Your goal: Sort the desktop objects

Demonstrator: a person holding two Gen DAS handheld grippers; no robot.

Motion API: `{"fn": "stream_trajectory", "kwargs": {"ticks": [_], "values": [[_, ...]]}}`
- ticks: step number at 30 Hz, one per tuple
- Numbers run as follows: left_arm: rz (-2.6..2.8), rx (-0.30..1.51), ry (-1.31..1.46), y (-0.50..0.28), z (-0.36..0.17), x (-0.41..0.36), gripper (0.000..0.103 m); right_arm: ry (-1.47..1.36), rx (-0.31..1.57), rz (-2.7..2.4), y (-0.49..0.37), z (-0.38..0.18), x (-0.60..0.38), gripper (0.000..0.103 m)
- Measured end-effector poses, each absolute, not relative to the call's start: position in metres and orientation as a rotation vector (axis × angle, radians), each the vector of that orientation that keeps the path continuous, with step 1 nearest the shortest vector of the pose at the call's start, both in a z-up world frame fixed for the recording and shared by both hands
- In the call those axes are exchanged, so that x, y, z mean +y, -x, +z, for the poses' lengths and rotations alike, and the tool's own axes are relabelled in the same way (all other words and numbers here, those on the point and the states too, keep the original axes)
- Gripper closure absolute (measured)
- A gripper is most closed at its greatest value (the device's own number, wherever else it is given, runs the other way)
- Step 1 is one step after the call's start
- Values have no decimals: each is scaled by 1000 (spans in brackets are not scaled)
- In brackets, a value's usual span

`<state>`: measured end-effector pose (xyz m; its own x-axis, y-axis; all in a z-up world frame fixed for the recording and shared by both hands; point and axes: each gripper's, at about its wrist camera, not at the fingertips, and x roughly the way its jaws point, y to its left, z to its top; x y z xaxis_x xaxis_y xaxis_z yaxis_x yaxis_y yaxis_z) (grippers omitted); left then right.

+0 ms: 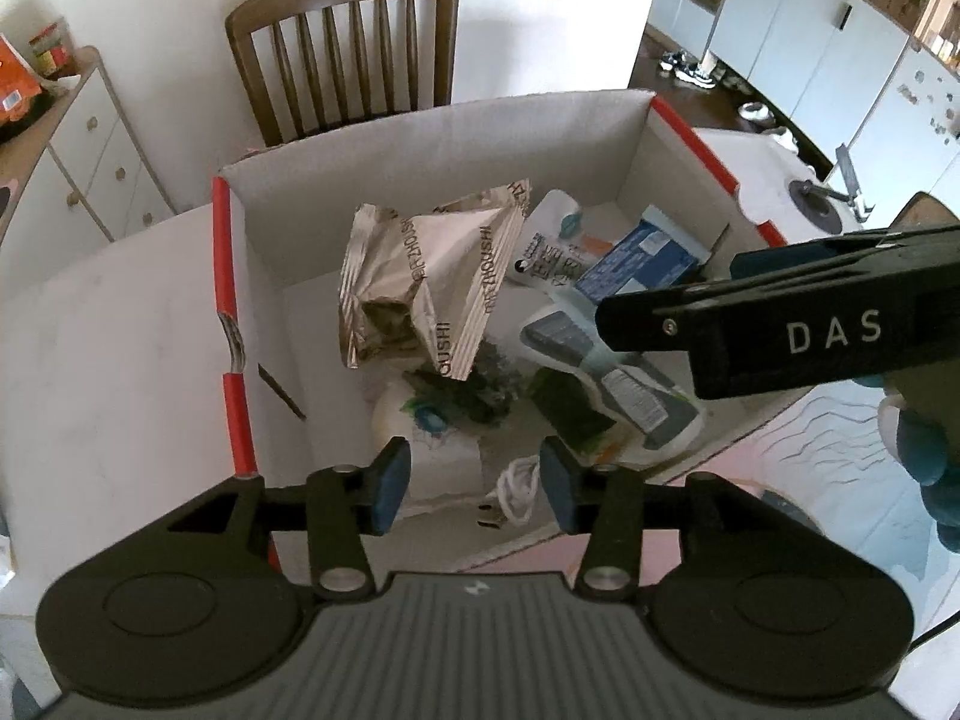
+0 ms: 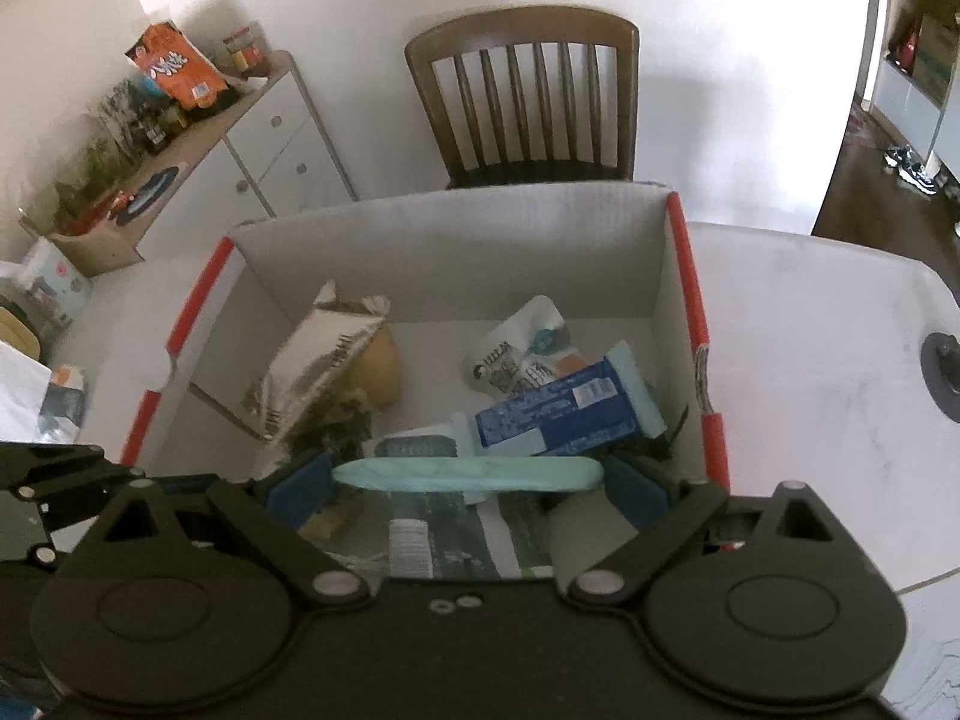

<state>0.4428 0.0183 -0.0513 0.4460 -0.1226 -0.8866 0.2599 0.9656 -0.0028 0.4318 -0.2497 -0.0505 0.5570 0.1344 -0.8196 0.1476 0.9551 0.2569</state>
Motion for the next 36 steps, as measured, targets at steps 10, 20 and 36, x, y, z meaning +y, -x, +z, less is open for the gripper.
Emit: {"fn": "stream_trajectory", "kwargs": {"ticks": [10, 20, 36], "values": [[-241, 1040, -135, -431, -37, 16, 39, -326, 959, -26, -425, -32, -249, 2], [-237, 993, -118, -412, -19, 17, 20, -296, 930, -18, -405, -12, -242, 1], [-215, 904, -82, -369, 6, 31, 1, -181, 867, -7, -351, 22, -226, 1]]}}
